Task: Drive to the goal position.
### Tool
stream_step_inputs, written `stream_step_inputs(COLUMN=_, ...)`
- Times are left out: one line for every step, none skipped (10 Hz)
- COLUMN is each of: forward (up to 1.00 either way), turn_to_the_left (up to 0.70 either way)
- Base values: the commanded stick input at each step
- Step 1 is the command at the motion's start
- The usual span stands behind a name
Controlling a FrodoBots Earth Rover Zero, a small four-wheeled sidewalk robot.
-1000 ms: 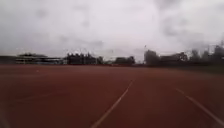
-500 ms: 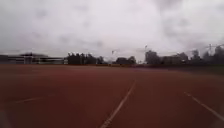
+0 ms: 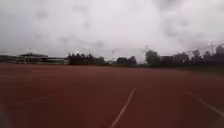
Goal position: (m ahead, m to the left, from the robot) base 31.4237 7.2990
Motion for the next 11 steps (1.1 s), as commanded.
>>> stream_step_inputs(forward=0.50, turn_to_the_left=0.00)
stream_step_inputs(forward=0.50, turn_to_the_left=0.00)
stream_step_inputs(forward=0.50, turn_to_the_left=0.00)
stream_step_inputs(forward=0.50, turn_to_the_left=0.00)
stream_step_inputs(forward=0.50, turn_to_the_left=0.00)
stream_step_inputs(forward=0.50, turn_to_the_left=0.00)
stream_step_inputs(forward=0.50, turn_to_the_left=0.00)
stream_step_inputs(forward=0.50, turn_to_the_left=0.00)
stream_step_inputs(forward=0.50, turn_to_the_left=0.00)
stream_step_inputs(forward=0.50, turn_to_the_left=0.00)
stream_step_inputs(forward=0.50, turn_to_the_left=0.00)
